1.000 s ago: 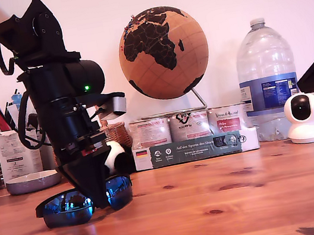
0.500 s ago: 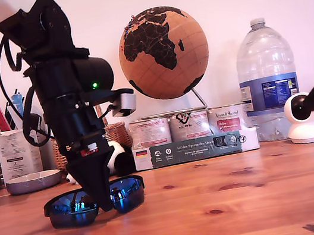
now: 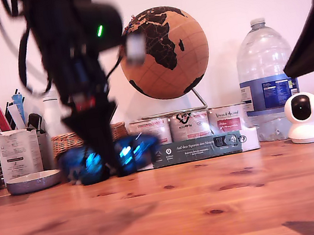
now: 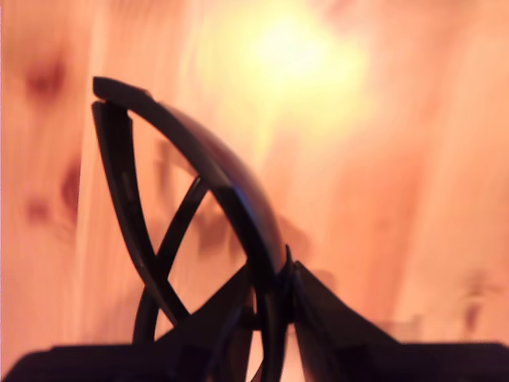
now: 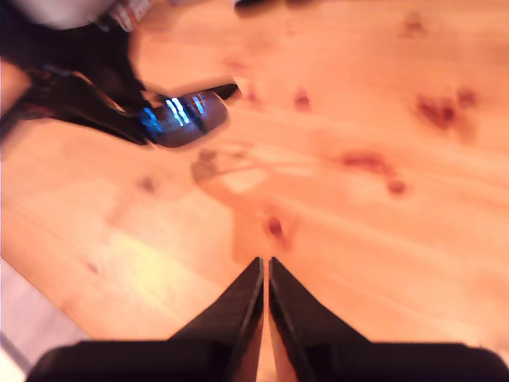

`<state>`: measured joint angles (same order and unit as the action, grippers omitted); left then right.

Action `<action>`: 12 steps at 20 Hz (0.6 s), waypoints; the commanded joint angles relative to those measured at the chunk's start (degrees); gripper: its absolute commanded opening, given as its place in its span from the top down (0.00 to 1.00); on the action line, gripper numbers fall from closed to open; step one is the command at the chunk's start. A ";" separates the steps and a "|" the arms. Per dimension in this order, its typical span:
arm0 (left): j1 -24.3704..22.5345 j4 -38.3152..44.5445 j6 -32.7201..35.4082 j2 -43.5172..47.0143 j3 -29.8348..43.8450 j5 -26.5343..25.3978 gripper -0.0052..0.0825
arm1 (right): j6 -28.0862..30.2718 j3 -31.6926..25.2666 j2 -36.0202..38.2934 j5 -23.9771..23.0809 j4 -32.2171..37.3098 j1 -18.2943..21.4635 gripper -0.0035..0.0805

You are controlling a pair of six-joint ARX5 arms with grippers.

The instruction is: Pick up the sunglasses and open them, then place them back on the table

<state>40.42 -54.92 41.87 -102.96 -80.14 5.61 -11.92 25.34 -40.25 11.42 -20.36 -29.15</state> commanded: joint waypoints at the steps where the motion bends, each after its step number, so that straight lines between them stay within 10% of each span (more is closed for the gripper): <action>1: 2.58 -1.42 5.05 1.64 -0.77 -0.24 0.90 | 2.54 3.61 -4.11 0.04 -4.31 1.07 0.97; 7: 11.13 -10.25 15.87 3.02 -0.74 -2.86 0.96 | 20.41 16.20 -15.39 0.44 -12.90 7.02 0.97; 12: 14.14 -11.96 16.04 3.39 -0.74 -4.22 0.96 | 23.50 20.04 -24.46 6.23 -14.16 11.30 0.97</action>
<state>54.46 -66.89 57.49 -100.16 -80.58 1.39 10.70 45.76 -63.51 16.71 -34.50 -18.00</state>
